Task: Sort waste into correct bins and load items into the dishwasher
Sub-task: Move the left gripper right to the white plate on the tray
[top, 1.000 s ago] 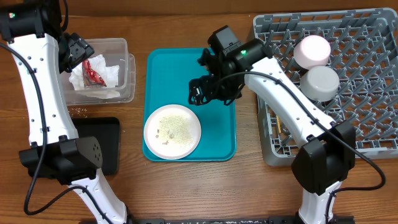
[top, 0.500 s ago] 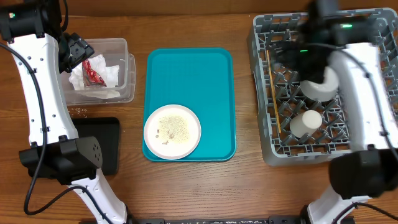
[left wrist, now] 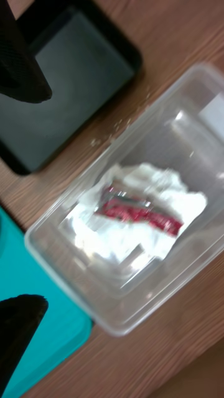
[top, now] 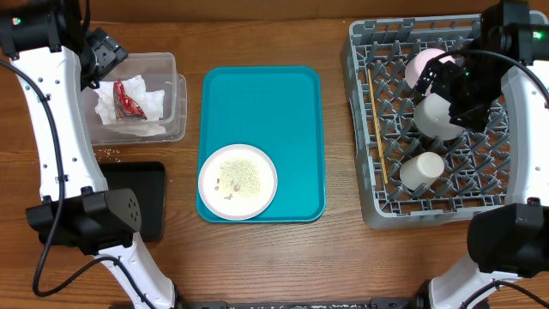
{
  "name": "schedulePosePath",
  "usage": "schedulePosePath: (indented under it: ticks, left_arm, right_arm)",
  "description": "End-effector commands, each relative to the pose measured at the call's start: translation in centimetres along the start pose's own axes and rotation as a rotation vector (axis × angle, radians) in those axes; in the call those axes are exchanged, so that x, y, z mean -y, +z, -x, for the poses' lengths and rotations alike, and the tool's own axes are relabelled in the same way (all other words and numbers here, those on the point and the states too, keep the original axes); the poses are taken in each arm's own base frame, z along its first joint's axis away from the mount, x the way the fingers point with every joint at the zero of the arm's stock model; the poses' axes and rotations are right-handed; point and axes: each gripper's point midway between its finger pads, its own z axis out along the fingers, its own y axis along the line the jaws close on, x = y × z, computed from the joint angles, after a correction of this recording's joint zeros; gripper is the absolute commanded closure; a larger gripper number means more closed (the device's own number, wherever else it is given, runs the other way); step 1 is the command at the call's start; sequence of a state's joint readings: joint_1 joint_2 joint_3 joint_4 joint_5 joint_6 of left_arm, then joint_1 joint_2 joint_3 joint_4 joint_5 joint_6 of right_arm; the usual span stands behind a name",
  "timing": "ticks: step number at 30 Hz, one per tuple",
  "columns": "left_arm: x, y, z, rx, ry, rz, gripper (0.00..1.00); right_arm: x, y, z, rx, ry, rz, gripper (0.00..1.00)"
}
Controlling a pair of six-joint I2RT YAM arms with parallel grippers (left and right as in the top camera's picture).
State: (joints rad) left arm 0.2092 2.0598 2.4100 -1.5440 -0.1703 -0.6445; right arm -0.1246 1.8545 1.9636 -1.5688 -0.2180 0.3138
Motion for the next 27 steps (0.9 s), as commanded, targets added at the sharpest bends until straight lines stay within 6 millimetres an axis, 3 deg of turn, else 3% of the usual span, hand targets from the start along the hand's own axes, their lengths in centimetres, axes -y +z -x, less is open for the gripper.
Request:
schedulePosePath:
  ticks: [1,6,10,12,15,18,22,27]
  left_arm:
    - [2.4,-0.7,-2.4,-0.122,-0.006,-0.144,0.00]
    - [4.5,-2.5,-7.9,-0.394,0.053,-0.306,0.00]
    - [8.7,-5.0,-11.9,-0.467,0.366,-0.538,0.00]
    - [10.1,-5.7,-13.9,-0.473,0.471,-0.559,0.00]
    - [12.0,-6.3,-17.7,-0.469,0.596,-0.513,0.00]
    - [12.6,-5.9,-20.8,-0.404,0.691,-0.359,0.00]
    - [12.3,-4.8,-24.1,-0.269,0.762,-0.112,0.00]
    - [10.8,-3.0,-29.3,-0.313,0.840,0.033,0.00]
  right_arm:
    - [-0.5,-1.2,0.2,0.035,-0.007,0.025,0.00]
    - [-0.5,-1.2,0.2,0.035,-0.007,0.026,0.00]
    - [-0.5,-1.2,0.2,0.035,-0.007,0.026,0.00]
    - [-0.5,-1.2,0.2,0.035,-0.007,0.025,0.00]
    - [-0.5,-1.2,0.2,0.035,-0.007,0.026,0.00]
    - [-0.5,-1.2,0.2,0.035,-0.007,0.025,0.00]
    - [-0.5,-1.2,0.2,0.035,-0.007,0.026,0.00]
    - [-0.5,-1.2,0.2,0.035,-0.007,0.025,0.00]
